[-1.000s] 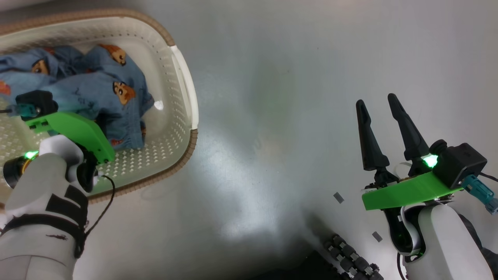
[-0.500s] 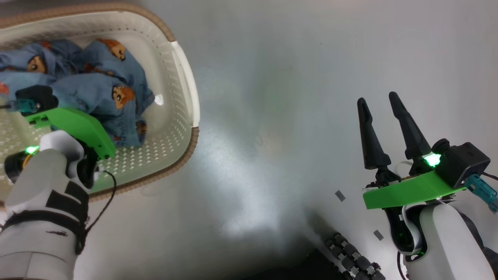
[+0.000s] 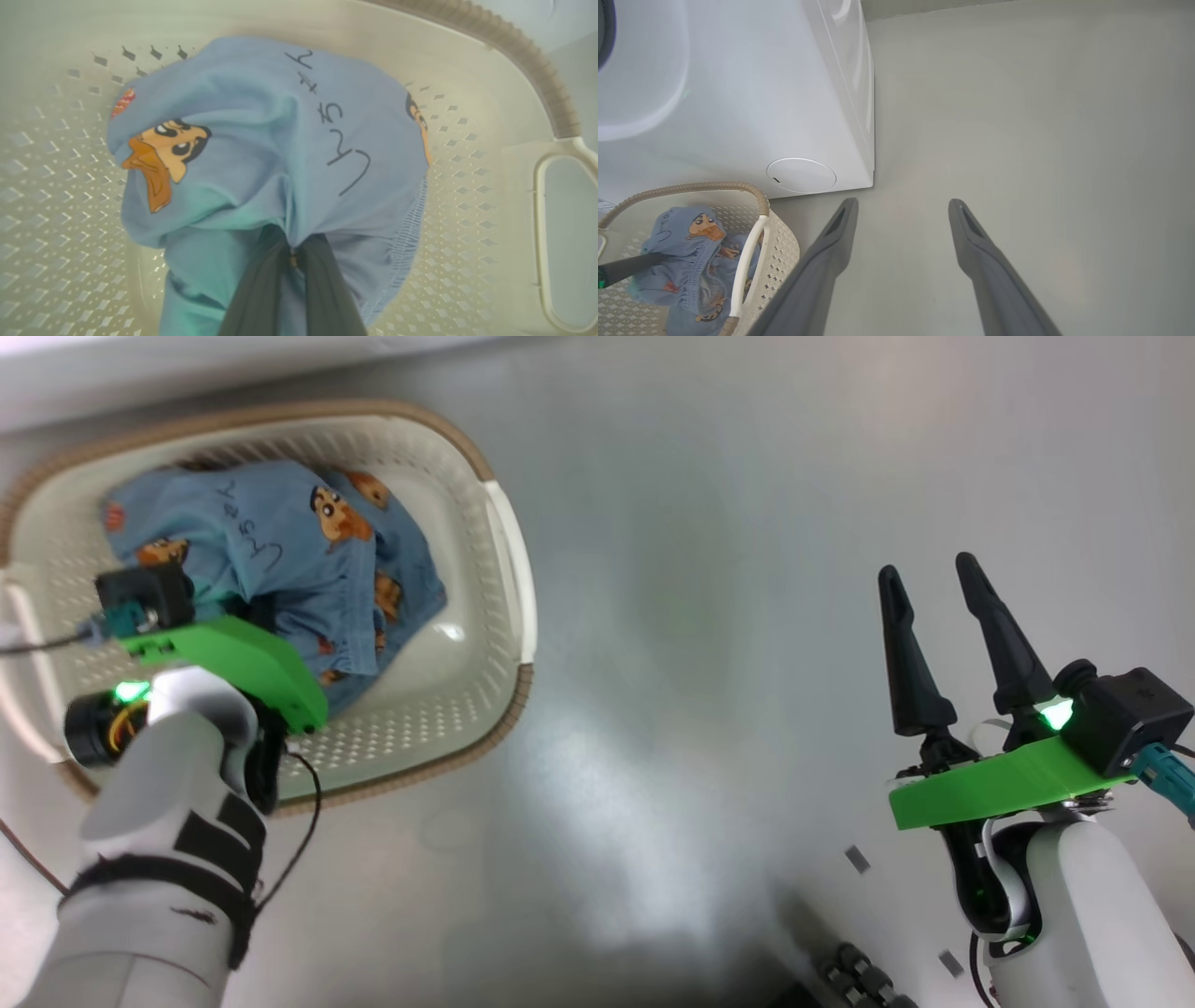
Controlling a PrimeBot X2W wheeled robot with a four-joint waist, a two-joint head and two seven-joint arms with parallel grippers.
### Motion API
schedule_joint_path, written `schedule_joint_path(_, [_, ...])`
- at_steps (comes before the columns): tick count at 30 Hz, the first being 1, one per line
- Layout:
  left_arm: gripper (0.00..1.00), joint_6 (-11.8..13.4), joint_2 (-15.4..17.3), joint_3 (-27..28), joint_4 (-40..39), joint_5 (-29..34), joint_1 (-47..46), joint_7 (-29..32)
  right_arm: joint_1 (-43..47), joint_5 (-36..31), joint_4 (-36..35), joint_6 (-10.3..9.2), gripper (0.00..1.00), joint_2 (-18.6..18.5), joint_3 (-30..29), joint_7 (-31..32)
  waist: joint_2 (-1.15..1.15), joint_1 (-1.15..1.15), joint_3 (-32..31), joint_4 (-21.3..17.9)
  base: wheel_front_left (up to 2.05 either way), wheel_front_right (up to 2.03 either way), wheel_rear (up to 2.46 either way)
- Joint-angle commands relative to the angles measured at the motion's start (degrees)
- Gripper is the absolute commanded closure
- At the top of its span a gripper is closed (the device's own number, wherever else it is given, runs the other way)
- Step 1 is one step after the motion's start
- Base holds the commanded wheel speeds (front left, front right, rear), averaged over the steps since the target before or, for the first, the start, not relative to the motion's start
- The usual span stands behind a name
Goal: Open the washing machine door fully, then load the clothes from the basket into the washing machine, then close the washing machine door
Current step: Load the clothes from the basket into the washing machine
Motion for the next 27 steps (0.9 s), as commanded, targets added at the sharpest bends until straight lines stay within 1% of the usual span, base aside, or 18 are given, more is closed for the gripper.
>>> schedule_joint_path(1, [1.00, -0.29, 1.32, 0.37, -0.48, 0.42, 2.94, -1.99, 2.21, -1.26, -1.64, 0.25, 0.00, -0.50, 0.46, 0.33, 0.00, 0.00, -3.88, 2.42, 0.00, 0.00, 0.00])
schedule_joint_path(6, [1.00, -0.66, 0.24, -0.02, -1.77, 0.80, 5.17, -5.21, 3.57, -2.77, -2.31, 0.25, 0.00, -0.50, -1.09, 1.24, 0.00, 0.00, -8.32, 3.94, 0.00, 0.00, 0.00])
schedule_joint_path(7, [1.00, -0.66, 0.24, -0.02, -1.77, 0.80, 5.17, -5.21, 3.57, -2.77, -2.31, 0.25, 0.00, -0.50, -1.09, 1.24, 0.00, 0.00, -8.32, 3.94, 0.00, 0.00, 0.00])
schedule_joint_path(11, [1.00, -0.56, 0.16, 0.30, -4.85, 1.24, 7.79, -5.95, 4.78, -3.83, -2.20, 0.25, 0.00, -0.50, -2.00, 1.99, 0.00, 0.00, -12.34, 4.80, 0.00, 0.00, 0.00])
schedule_joint_path(13, [1.00, -0.24, 0.42, 1.38, -8.95, 1.49, 9.79, -6.00, 5.55, -4.26, -2.19, 0.25, 0.00, -0.50, -2.40, 2.28, 0.00, 0.00, -14.59, 5.16, 0.00, 0.00, 0.00])
schedule_joint_path(20, [1.00, 2.78, 1.39, 4.98, -24.73, 5.70, 21.06, -6.02, 8.80, -5.88, -2.33, 0.25, 0.00, -1.05, -3.55, 3.39, 0.00, 0.00, -22.98, 5.90, 0.00, 0.00, 0.00])
schedule_joint_path(27, [1.00, 4.69, 0.79, 7.24, -36.14, 9.07, 33.05, -6.03, 12.68, -7.49, -2.73, 0.25, 0.00, -2.20, -4.14, 5.04, 0.00, 0.00, -32.00, 7.02, 0.00, 0.00, 0.00])
